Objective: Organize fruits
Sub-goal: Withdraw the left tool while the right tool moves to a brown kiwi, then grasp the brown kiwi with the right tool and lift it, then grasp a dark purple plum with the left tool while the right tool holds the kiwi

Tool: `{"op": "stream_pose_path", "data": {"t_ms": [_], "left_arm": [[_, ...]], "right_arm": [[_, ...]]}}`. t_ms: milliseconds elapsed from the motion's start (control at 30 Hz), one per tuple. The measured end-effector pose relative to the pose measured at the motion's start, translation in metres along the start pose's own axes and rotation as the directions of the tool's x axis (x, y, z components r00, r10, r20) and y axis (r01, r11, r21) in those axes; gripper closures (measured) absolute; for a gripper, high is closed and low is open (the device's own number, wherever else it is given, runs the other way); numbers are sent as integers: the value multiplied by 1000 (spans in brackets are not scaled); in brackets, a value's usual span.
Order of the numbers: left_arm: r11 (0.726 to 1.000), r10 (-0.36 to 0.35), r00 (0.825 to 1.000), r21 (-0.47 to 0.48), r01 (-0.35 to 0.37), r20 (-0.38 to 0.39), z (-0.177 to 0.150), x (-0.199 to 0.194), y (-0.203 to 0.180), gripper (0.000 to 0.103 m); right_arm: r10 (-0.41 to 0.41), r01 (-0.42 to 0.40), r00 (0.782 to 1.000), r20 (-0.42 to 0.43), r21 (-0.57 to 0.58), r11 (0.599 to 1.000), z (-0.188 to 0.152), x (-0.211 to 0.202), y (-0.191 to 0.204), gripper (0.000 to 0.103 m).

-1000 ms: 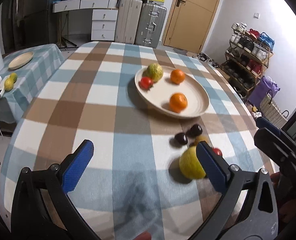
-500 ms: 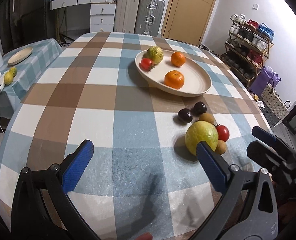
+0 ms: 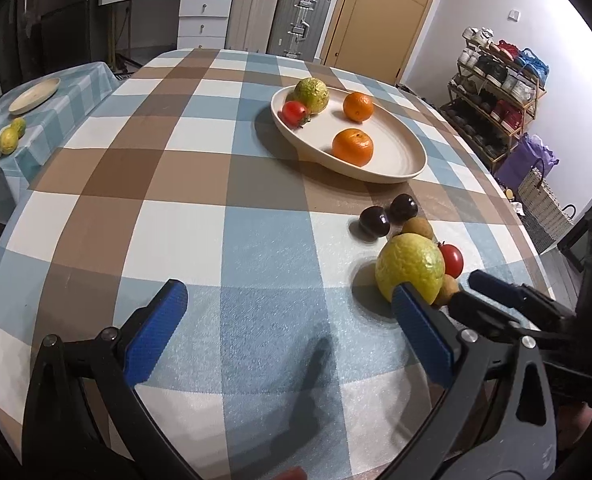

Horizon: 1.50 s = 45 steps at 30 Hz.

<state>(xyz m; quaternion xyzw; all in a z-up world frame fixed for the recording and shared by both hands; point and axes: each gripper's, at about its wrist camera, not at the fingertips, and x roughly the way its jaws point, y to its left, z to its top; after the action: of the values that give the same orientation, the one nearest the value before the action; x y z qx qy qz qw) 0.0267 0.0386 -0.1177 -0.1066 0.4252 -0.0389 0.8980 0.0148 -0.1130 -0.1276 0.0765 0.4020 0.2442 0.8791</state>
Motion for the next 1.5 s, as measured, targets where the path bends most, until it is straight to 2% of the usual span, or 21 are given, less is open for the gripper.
{"op": "stream_pose_path", "data": {"t_ms": [67, 133, 200, 333, 400, 467, 667, 767, 867, 1000, 1067, 1167, 1300, 1367, 1500], "left_arm": [[1000, -3, 1000, 0, 3, -2, 1, 1, 0, 1], [1000, -8, 1000, -2, 8, -6, 3, 3, 0, 1], [1000, -16, 1000, -7, 16, -16, 4, 5, 1, 1], [1000, -20, 1000, -9, 20, -19, 8, 7, 2, 1], [1000, -22, 1000, -10, 22, -18, 9, 7, 3, 1], [1000, -20, 1000, -10, 20, -16, 13, 8, 4, 1], [999, -49, 998, -15, 49, -34, 33, 18, 7, 1], [995, -101, 994, 1, 102, -50, 47, 27, 3, 1], [989, -149, 984, -8, 149, -94, 61, 41, -1, 1], [975, -221, 954, -55, 214, -202, 75, 71, -6, 1], [970, -241, 945, -69, 231, -222, 79, 79, -8, 1], [971, -239, 943, -57, 232, -231, 84, 86, -14, 2], [968, -249, 934, -38, 248, -255, 87, 93, -22, 15], [970, -235, 934, -9, 242, -270, 86, 95, -26, 19], [963, -253, 926, 19, 268, -279, 86, 96, -32, 37]], "right_arm": [[-35, 35, 999, -17, 2, 999, -1, 4, -1, 34], [-34, 34, 999, -40, 6, 999, -1, 9, -1, 36], [-47, 47, 998, -37, -8, 999, -1, 10, 1, 45], [-38, 37, 998, -44, -11, 999, 0, 13, 2, 56], [-47, 46, 998, -48, -15, 999, 0, 14, 3, 69], [-51, 50, 997, -54, -19, 999, 0, 16, 3, 74], [-20, 20, 999, -37, -3, 1000, -1, 8, -2, 76], [-4, 4, 1000, -4, 14, 1000, -2, -4, -8, 76], [1, -1, 1000, 20, 28, 1000, 0, -13, -15, 76], [0, -2, 999, 35, 46, 999, 5, -18, -26, 76], [4, -7, 999, 45, 59, 998, 9, -19, -31, 76], [9, -13, 998, 61, 74, 997, 17, -20, -39, 76], [29, -36, 997, 77, 84, 996, 26, -21, -46, 76], [48, -55, 994, 95, 77, 995, 29, -23, -46, 76], [59, -65, 994, 97, 61, 996, 38, -21, -46, 76]]}}
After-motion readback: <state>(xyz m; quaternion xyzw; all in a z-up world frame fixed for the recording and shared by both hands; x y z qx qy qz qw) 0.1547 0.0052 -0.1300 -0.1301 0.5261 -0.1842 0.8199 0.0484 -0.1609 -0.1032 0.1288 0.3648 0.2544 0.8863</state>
